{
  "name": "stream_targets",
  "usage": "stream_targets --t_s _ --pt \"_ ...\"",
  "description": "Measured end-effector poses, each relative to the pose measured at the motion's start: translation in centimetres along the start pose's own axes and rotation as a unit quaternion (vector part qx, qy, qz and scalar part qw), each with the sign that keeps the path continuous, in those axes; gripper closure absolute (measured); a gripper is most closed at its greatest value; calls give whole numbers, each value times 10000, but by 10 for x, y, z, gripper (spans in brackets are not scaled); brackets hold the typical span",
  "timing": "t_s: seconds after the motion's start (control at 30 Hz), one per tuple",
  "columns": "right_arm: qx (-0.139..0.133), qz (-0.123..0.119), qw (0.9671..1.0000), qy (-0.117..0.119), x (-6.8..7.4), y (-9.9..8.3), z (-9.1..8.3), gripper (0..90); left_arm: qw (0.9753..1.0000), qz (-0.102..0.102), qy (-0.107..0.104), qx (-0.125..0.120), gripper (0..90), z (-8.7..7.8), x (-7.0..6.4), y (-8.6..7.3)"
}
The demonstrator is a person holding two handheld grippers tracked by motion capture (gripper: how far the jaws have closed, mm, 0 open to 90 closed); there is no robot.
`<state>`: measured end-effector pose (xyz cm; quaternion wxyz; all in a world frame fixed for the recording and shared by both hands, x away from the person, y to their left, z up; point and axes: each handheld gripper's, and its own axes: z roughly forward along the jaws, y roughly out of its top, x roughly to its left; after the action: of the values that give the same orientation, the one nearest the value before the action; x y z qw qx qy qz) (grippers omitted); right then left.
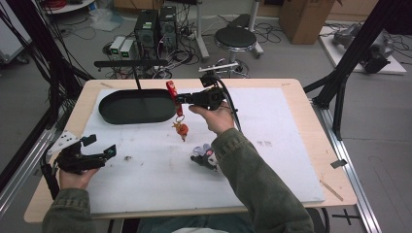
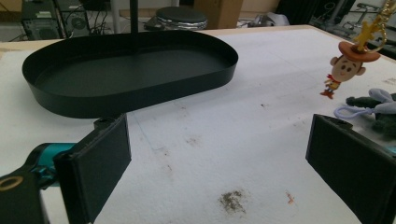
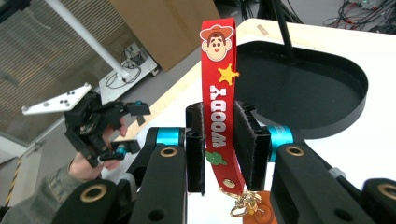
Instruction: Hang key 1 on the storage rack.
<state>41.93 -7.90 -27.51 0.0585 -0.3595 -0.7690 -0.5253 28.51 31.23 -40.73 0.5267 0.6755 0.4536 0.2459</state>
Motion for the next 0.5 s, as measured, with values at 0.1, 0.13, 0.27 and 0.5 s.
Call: stream_targets --t_s 0.1,0.13,0.27,0.5 --pt "-52 65 10000 5 -3 6 2 755 10000 2 -9 -5 70 0 0 0" --pt "-53 60 10000 -16 -4 8 2 755 10000 -10 -14 -14 70 1 0 0" --pt "-89 134 9999 -45 -6 16 5 755 10000 -14 -26 -26 70 1 0 0" --pt "-134 174 9997 -84 -13 26 12 756 10000 -26 -40 -42 70 1 1 0"
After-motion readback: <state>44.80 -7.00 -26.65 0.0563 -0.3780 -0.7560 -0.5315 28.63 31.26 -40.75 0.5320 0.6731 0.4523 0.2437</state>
